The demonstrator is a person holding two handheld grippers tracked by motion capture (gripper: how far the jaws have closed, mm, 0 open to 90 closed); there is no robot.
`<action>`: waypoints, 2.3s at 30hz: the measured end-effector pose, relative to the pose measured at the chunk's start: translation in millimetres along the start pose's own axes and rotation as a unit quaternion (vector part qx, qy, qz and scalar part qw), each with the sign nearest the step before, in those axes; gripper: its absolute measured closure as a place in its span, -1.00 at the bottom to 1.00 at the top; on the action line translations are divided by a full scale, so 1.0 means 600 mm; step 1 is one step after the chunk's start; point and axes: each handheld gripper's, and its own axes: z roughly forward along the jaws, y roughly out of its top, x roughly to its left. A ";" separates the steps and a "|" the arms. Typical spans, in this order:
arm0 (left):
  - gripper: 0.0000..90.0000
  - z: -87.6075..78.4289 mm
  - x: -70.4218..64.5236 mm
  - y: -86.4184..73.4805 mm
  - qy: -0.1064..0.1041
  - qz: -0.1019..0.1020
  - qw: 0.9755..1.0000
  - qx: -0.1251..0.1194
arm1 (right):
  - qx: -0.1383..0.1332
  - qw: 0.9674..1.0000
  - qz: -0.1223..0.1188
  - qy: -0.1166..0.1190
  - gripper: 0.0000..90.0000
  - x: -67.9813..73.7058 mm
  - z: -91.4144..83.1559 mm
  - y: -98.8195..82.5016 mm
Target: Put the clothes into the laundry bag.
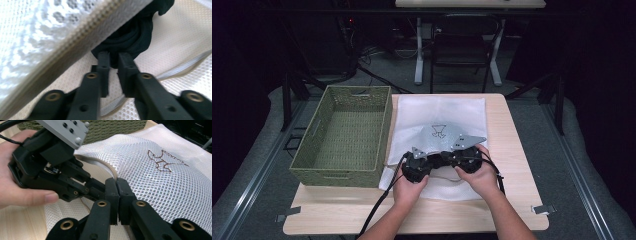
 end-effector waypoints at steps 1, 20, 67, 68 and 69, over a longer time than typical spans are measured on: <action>0.64 -0.003 0.001 -0.001 -0.009 -0.002 1.000 0.002 | 0.000 1.000 0.000 0.000 0.97 0.000 0.000 0.000; 0.52 0.021 -0.014 -0.015 0.006 -0.004 1.000 0.025 | 0.000 1.000 0.001 -0.001 0.97 0.000 0.000 0.000; 0.93 0.017 0.009 0.018 0.008 -0.021 1.000 0.011 | 0.036 0.999 -0.003 0.012 0.97 0.006 0.027 -0.019; 0.93 0.018 0.010 0.019 0.010 -0.021 1.000 0.012 | 0.036 0.999 -0.004 0.013 0.98 0.006 0.028 -0.019; 0.93 0.020 0.010 0.019 0.009 -0.026 1.000 0.010 | 0.035 0.999 -0.004 0.013 0.98 0.007 0.027 -0.018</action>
